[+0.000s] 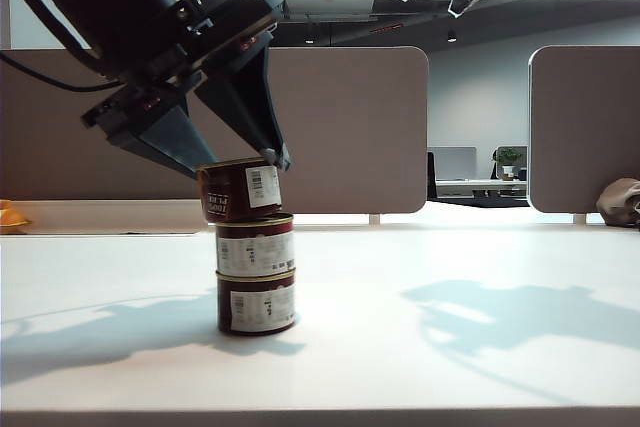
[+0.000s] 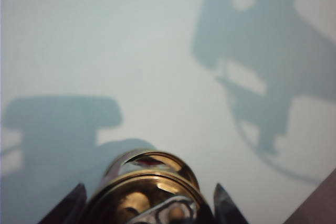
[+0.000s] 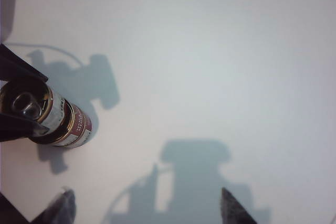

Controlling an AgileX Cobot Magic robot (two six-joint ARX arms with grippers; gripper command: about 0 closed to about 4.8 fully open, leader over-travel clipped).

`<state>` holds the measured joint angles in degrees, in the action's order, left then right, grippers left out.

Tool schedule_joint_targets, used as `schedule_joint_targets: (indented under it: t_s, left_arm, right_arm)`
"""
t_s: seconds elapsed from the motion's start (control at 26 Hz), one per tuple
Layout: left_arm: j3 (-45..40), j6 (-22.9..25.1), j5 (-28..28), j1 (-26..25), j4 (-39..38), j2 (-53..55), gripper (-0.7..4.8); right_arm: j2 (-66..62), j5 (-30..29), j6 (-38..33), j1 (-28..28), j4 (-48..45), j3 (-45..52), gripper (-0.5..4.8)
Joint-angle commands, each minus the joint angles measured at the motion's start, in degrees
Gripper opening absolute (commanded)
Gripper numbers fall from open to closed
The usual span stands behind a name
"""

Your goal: Pick up the cans one by one and stack them together.

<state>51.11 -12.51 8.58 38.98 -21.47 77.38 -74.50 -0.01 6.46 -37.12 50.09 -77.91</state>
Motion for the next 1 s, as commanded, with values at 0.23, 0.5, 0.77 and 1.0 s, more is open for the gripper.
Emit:
schedule_joint_targets:
  t_s: [0.23, 0.5, 0.77, 1.0]
  left_arm:
    - [1.3, -0.1, -0.4, 0.7, 1.2, -0.1, 2.06]
    - [2.0, 0.0, -0.4, 0.7, 1.1, 0.0, 2.06]
    - [2.0, 0.0, 0.2, 0.8, 1.1, 0.0, 2.06]
    - [2.0, 0.0, 0.3, 0.8, 1.0, 0.4, 2.06]
  right_arm:
    - [0.3, -0.1, 0.0, -0.1, -0.2, -0.2, 3.55]
    - [0.3, -0.1, 0.0, 0.0, -0.2, -0.2, 3.55]
    - [0.3, -0.1, 0.0, 0.0, -0.2, -0.2, 3.55]
    - [0.3, -0.1, 0.0, 0.0, -0.1, -0.2, 3.55]
